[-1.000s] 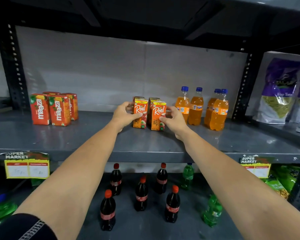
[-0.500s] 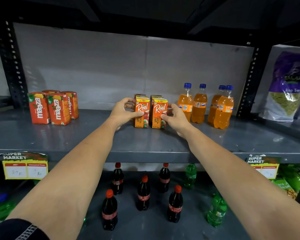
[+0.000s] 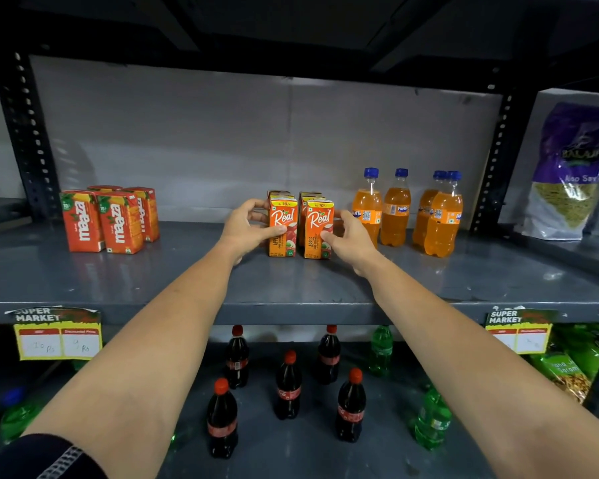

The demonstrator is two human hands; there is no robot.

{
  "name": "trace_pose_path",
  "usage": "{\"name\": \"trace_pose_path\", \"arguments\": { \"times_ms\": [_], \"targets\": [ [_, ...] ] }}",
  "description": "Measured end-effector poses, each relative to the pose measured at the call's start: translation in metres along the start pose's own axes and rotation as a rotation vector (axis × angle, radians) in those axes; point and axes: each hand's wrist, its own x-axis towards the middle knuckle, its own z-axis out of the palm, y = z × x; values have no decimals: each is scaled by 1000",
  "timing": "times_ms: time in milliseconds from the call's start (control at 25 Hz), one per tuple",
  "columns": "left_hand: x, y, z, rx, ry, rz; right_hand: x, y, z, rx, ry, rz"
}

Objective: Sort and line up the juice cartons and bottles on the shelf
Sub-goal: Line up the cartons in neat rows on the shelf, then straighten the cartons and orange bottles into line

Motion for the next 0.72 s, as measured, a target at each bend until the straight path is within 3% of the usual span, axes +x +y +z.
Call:
{"name": "trace_pose_path", "arguments": {
  "times_ms": [200, 520, 720],
  "targets": [
    [-6, 0, 1, 81, 34, 54, -5, 0, -1, -13, 79, -66],
    [-29, 10, -1, 254, 281, 297, -22, 2, -18, 23, 537, -234],
    [-51, 31, 41, 257, 219, 446, -14, 25, -56, -13, 613, -296]
  ]
}}
